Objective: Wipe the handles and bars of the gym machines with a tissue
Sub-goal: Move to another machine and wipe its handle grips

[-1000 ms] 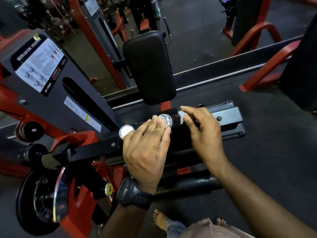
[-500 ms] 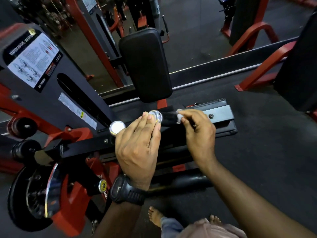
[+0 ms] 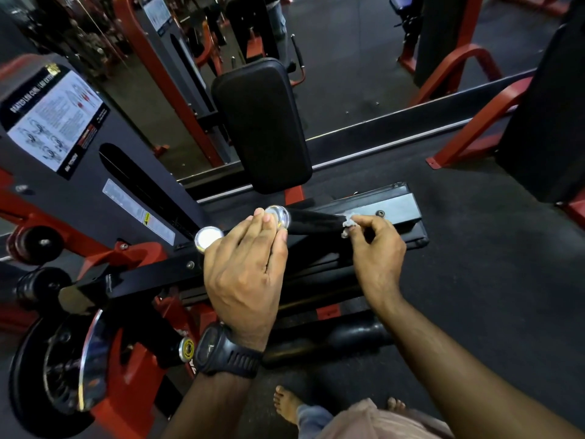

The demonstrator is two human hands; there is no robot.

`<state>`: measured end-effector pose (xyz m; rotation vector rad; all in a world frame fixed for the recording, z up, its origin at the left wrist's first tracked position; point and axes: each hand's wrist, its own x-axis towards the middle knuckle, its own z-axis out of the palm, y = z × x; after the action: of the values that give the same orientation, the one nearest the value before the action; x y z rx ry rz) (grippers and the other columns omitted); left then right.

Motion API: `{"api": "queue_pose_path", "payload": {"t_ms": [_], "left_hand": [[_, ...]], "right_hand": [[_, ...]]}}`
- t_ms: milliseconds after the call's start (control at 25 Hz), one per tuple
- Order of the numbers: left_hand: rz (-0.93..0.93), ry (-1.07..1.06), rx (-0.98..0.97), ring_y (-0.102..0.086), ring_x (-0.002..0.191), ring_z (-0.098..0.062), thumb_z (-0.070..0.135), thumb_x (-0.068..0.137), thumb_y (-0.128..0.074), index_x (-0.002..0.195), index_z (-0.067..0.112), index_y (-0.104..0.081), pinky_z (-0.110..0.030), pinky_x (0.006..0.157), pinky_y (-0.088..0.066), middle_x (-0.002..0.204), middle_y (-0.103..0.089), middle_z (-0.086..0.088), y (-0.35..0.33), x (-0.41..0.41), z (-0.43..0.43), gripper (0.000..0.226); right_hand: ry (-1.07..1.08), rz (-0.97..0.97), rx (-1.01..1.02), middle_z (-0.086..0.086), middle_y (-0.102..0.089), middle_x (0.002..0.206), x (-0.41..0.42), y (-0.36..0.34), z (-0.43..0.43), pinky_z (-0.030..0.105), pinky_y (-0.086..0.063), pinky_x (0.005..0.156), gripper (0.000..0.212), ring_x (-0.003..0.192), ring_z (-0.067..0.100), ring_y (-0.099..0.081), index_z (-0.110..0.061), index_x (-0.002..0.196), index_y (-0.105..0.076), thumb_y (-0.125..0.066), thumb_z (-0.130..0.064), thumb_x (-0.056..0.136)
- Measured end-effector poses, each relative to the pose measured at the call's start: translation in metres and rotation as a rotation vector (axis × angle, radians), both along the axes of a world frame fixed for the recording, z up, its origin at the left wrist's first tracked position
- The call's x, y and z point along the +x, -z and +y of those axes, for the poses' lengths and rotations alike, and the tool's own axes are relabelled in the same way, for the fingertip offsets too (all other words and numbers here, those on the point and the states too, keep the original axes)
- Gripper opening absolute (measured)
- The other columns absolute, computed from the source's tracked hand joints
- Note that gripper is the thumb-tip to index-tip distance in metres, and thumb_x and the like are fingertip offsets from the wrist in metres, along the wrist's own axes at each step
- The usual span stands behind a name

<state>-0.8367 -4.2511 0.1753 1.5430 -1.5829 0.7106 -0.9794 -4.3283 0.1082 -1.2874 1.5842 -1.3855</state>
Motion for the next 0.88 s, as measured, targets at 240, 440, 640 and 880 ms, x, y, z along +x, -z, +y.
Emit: {"api": "queue_pose_path", "payload": {"t_ms": [240, 440, 640, 880], "left_hand": [[0.0, 0.002, 0.015, -0.068, 0.106, -0.018, 0.018, 0.095, -0.067, 0.107, 0.007, -0.075, -0.039, 0.089, -0.051, 0.113, -0.073, -0.003, -0.001, -0.001, 0.001, 0.018], [0.03, 0.009, 0.004, -0.068, 0.106, -0.018, 0.019, 0.095, -0.068, 0.107, 0.007, -0.076, -0.041, 0.088, -0.052, 0.112, -0.073, -0.004, 0.001, -0.001, 0.0, 0.018], [0.017, 0.005, 0.011, -0.067, 0.107, -0.016, 0.022, 0.096, -0.066, 0.108, 0.009, -0.075, -0.037, 0.089, -0.051, 0.113, -0.073, -0.002, 0.0, 0.001, -0.001, 0.02], [0.02, 0.022, 0.02, -0.067, 0.108, -0.016, 0.019, 0.094, -0.068, 0.109, 0.009, -0.075, -0.038, 0.089, -0.051, 0.113, -0.072, -0.002, -0.001, 0.003, 0.0, 0.019]], "right_hand": [[-0.044, -0.429, 0.024, -0.004, -0.074, 0.101, 0.016, 0.0, 0.01, 0.029, -0.054, 0.094, 0.022, 0.098, 0.007, -0.068, -0.016, 0.107, -0.072, -0.068, -0.003, 0.09], [-0.037, -0.506, -0.012, -0.003, -0.075, 0.096, 0.023, -0.009, 0.014, 0.027, -0.053, 0.085, 0.022, 0.09, 0.005, -0.069, -0.018, 0.098, -0.075, -0.067, 0.001, 0.089], [-0.155, -0.366, -0.275, 0.002, -0.069, 0.1, 0.038, -0.027, 0.036, 0.028, -0.053, 0.091, 0.018, 0.099, 0.013, -0.066, -0.01, 0.097, -0.073, -0.067, 0.004, 0.089], [-0.213, -0.183, -0.525, 0.006, -0.064, 0.105, 0.043, -0.023, 0.035, 0.032, -0.051, 0.092, 0.013, 0.102, 0.021, -0.062, -0.007, 0.096, -0.071, -0.067, 0.001, 0.087]]}}
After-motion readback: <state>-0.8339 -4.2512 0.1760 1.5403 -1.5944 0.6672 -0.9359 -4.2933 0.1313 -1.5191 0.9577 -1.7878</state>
